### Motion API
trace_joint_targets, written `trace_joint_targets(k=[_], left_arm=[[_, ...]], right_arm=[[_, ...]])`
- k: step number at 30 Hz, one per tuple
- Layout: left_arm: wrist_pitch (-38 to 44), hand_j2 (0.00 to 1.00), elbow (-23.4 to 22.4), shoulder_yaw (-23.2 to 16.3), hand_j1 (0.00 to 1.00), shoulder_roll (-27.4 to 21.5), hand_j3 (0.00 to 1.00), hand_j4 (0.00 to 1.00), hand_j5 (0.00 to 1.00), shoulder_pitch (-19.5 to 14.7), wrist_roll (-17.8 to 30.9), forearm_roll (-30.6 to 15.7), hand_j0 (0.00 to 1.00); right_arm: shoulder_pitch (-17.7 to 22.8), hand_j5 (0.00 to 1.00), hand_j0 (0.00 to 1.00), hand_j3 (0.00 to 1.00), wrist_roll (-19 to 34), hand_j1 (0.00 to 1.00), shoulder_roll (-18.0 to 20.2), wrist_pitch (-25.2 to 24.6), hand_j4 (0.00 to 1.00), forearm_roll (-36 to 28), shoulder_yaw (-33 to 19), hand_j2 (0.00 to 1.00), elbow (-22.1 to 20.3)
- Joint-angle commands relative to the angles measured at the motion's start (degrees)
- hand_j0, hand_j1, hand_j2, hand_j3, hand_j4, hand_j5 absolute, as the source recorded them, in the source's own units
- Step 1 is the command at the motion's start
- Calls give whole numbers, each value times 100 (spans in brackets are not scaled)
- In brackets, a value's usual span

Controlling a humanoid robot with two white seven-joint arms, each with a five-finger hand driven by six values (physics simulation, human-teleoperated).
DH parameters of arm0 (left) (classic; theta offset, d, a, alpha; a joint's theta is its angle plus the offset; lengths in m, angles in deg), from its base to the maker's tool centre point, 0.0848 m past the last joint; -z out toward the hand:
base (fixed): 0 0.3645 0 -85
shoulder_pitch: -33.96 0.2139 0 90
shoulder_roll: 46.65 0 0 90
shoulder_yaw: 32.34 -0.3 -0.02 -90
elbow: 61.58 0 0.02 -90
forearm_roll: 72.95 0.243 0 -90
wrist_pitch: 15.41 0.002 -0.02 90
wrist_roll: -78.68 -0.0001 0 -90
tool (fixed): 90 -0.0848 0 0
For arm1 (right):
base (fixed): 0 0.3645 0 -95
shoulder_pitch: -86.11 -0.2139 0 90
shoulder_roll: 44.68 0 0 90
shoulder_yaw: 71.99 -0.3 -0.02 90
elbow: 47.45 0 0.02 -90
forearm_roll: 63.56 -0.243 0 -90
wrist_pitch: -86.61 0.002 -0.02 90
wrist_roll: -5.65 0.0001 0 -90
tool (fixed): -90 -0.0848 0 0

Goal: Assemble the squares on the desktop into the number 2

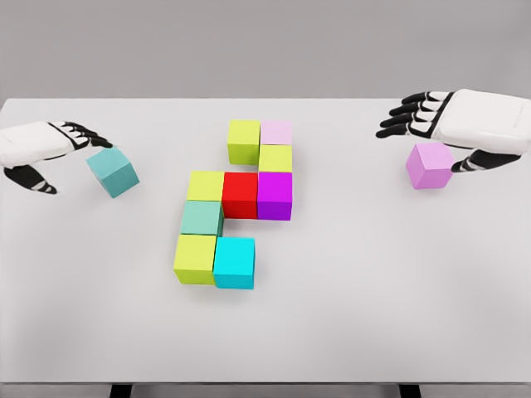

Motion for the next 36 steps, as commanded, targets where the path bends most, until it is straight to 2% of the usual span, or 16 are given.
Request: trace_joint_targets(k=[1, 4, 7, 9, 11, 14, 16, 18, 19, 24, 27, 31, 36], left_arm=[[9, 100, -384, -3, 100, 149, 100, 100, 100, 0, 4, 10, 100], [9, 100, -393, 23, 100, 228, 100, 100, 100, -70, 12, 19, 100], [9, 100, -402, 23, 100, 377, 100, 100, 100, -97, 12, 256, 100], [9, 100, -402, 23, 100, 448, 100, 100, 100, -132, 12, 379, 100], [9, 100, -402, 32, 100, 571, 100, 100, 100, -220, 12, 432, 100], [9, 100, -463, 32, 100, 685, 100, 100, 100, -246, 12, 669, 100], [9, 100, -779, 23, 100, 966, 100, 100, 100, -246, 12, 959, 100], [9, 100, -824, 14, 100, 1019, 100, 100, 100, -246, 4, 1047, 100], [9, 100, -824, 23, 100, 1010, 100, 100, 100, -246, 4, 1047, 100], [9, 100, -824, 23, 100, 1002, 100, 100, 100, -246, 4, 1047, 100], [9, 100, -824, 32, 100, 993, 100, 100, 100, -246, 4, 1047, 100], [9, 100, -824, 58, 100, 1002, 100, 100, 100, -255, 4, 1056, 100], [9, 100, -1070, 58, 100, 1142, 100, 100, 100, -369, 4, 1065, 100]], right_arm=[[0, 100, 100, 100, -3, 100, 7, -17, 100, -31, 0, 100, -25], [-26, 100, 100, 100, -3, 100, 42, -17, 100, -31, 105, 100, -16], [-123, 100, 100, 100, -3, 100, 68, -17, 100, -84, 316, 100, 80], [-114, 100, 100, 100, -3, 100, 77, -17, 100, -136, 351, 100, 449], [-114, 100, 100, 100, -3, 100, 68, -17, 100, -128, 615, 100, 915], [-114, 100, 100, 100, -3, 100, 33, -17, 100, -119, 720, 100, 924], [-114, 100, 100, 100, -3, 100, -2, -17, 100, -93, 808, 100, 924], [-158, 100, 100, 100, -3, 100, -134, -396, 100, -57, 835, 100, 924], [-202, 100, 100, 100, -3, 100, -187, -827, 100, -40, 835, 100, 924], [-237, 100, 100, 100, -3, 100, -406, -1513, 100, 153, 835, 100, 1039], [-237, 100, 100, 100, -3, 100, -494, -1566, 100, 189, 835, 100, 1337], [-229, 100, 100, 100, -3, 100, -565, -1574, 100, 180, 887, 100, 1496], [-325, 100, 100, 100, -3, 100, -784, -1574, 100, 198, 905, 100, 1689]])
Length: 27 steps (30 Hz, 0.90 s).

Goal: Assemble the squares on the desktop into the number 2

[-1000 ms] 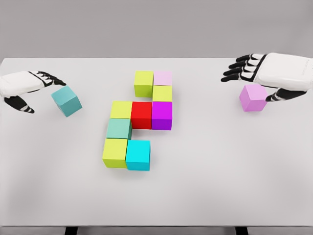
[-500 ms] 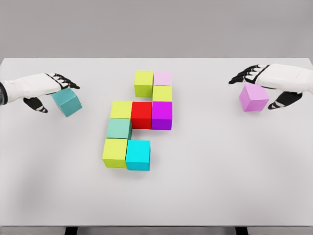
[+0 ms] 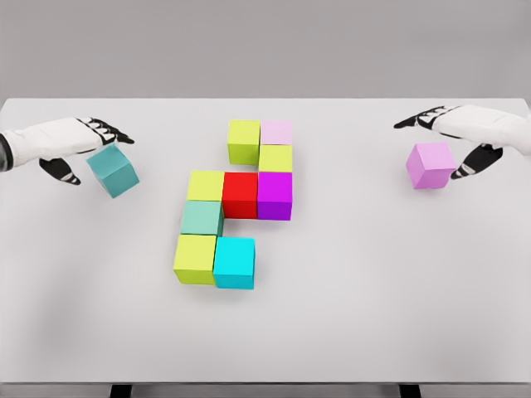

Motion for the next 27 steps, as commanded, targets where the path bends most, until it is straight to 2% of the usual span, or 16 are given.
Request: trace_joint_targets(k=[1, 3, 6, 12, 27], left_arm=[[9, 100, -116, 2, 100, 106, 100, 100, 100, 0, 6, -11, 100], [9, 100, -160, 2, 100, 176, 100, 100, 100, 0, 6, -2, 100], [9, 100, -247, -7, 100, 247, 100, 100, 100, -9, 6, -2, 100], [9, 100, -362, -7, 100, 291, 100, 100, 100, -9, 6, 218, 100], [9, 97, -485, -7, 97, 431, 97, 97, 97, -35, 6, 385, 97]], right_arm=[[0, 100, 100, 100, -2, 100, -104, -15, 100, -10, 13, 100, 151], [-35, 100, 100, 100, -2, 100, -148, -15, 100, -10, 109, 100, 204], [-509, 100, 100, 100, -2, 100, -447, -15, 100, -1, 663, 100, 757], [-527, 100, 100, 100, -2, 100, -447, -15, 100, -1, 716, 100, 819], [-563, 100, 100, 100, -2, 100, -561, -15, 100, 157, 927, 100, 1381]])
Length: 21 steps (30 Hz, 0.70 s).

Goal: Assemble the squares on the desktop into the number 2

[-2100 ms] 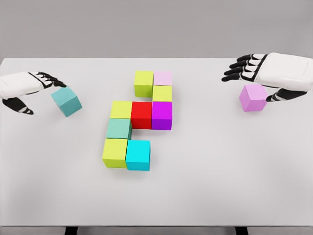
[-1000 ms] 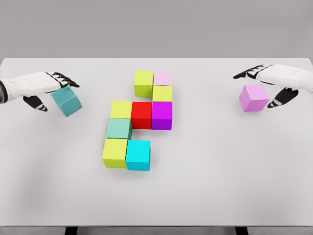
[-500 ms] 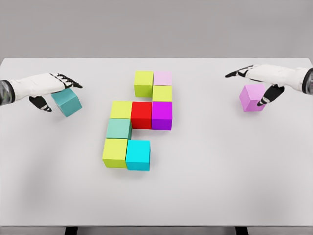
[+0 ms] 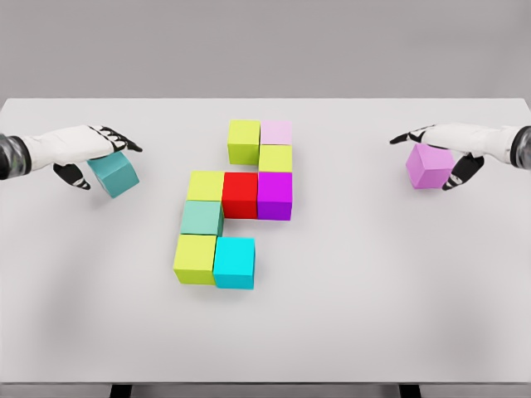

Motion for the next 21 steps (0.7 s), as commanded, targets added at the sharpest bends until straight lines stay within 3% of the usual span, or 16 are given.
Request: trace_joint_targets(k=[1, 8, 10, 13, 14, 16, 21], left_arm=[[9, 96, -76, 2, 96, 38, 96, 96, 96, 0, -3, -7, 96], [9, 89, -103, 2, 89, 118, 89, 89, 89, 0, -3, 64, 89], [9, 82, -146, 2, 82, 118, 82, 82, 82, 0, -11, 64, 82], [9, 67, -164, -6, 67, 153, 67, 67, 67, 0, -11, 55, 67], [9, 65, -164, -6, 65, 153, 65, 65, 65, 0, -11, 55, 65], [9, 47, -173, -6, 47, 144, 47, 47, 47, 0, -11, 46, 47], [9, 46, -173, 11, 46, 144, 46, 46, 46, 0, -11, 11, 46]], right_arm=[[-17, 100, 100, 100, -2, 100, -31, -8, 100, -17, 6, 100, 123], [-53, 100, 100, 100, -2, 100, -171, -8, 100, 97, 6, 100, 448], [-79, 100, 100, 100, -2, 100, -180, -8, 100, 106, 6, 100, 466], [-132, 100, 100, 100, -2, 100, -250, -8, 100, 115, 6, 100, 607], [-158, 100, 100, 100, -2, 100, -251, -8, 100, 133, 6, 100, 615], [-158, 100, 100, 100, -2, 100, -259, -8, 100, 150, 6, 100, 651], [-167, 100, 100, 100, -2, 100, -277, -8, 100, 150, 15, 100, 712]])
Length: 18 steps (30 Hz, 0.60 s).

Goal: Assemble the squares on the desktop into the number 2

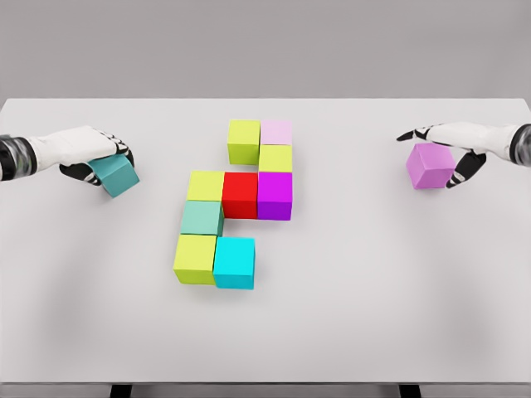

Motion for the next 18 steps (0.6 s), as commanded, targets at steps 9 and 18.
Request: trace_joint_targets(k=[9, 18], left_arm=[[-12, 42, 4, -2, 42, 238, 42, 42, 42, -97, 74, -210, 42], [1158, 32, 39, -19, 32, 897, 32, 32, 32, -404, 1050, -1115, 32]], right_arm=[[-26, 100, 100, 100, -2, 100, -75, -8, 100, -7, 41, 100, 153], [-70, 100, 100, 100, -2, 100, -145, -193, 100, 108, 85, 100, 179]])
